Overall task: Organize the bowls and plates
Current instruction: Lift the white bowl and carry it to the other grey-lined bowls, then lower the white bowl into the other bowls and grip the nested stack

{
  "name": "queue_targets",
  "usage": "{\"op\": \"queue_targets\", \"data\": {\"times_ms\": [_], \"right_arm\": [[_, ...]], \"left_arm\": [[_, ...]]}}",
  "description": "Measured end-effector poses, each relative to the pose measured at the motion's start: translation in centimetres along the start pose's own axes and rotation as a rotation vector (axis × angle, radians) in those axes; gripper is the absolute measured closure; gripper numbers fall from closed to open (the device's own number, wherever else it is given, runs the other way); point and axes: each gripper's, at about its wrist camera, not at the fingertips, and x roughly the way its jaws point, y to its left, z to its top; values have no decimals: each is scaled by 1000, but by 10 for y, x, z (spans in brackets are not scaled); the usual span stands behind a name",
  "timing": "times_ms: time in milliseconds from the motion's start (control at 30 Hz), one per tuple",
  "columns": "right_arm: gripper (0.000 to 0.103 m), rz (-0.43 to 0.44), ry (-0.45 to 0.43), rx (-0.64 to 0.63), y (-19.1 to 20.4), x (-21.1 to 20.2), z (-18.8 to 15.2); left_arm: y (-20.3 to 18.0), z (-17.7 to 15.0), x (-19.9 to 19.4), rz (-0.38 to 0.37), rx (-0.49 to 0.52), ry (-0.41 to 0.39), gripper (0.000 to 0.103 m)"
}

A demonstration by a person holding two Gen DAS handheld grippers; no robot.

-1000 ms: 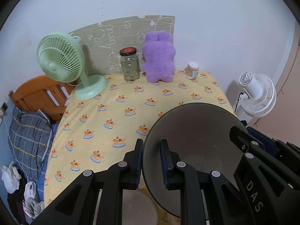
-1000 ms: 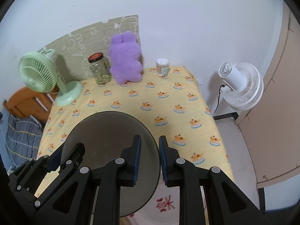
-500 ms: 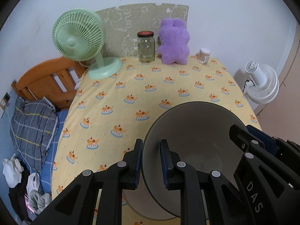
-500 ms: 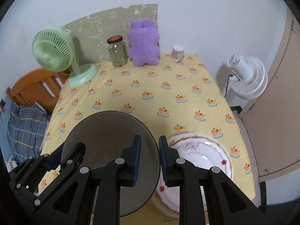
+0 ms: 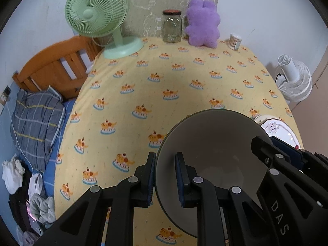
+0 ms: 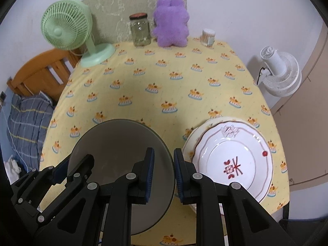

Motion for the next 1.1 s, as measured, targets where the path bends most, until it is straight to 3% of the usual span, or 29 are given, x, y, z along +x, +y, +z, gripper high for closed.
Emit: {"op": "queue_targets", "data": {"times_ms": [800,1100], "right_arm": [[80,-6,56,-12,6,30,-1],[73,18,70,-27,5,27,-3]], "left_arm": [[4,0,25,1,-8,48,88],[3,-3,21,-58,-14,56,63]]}}
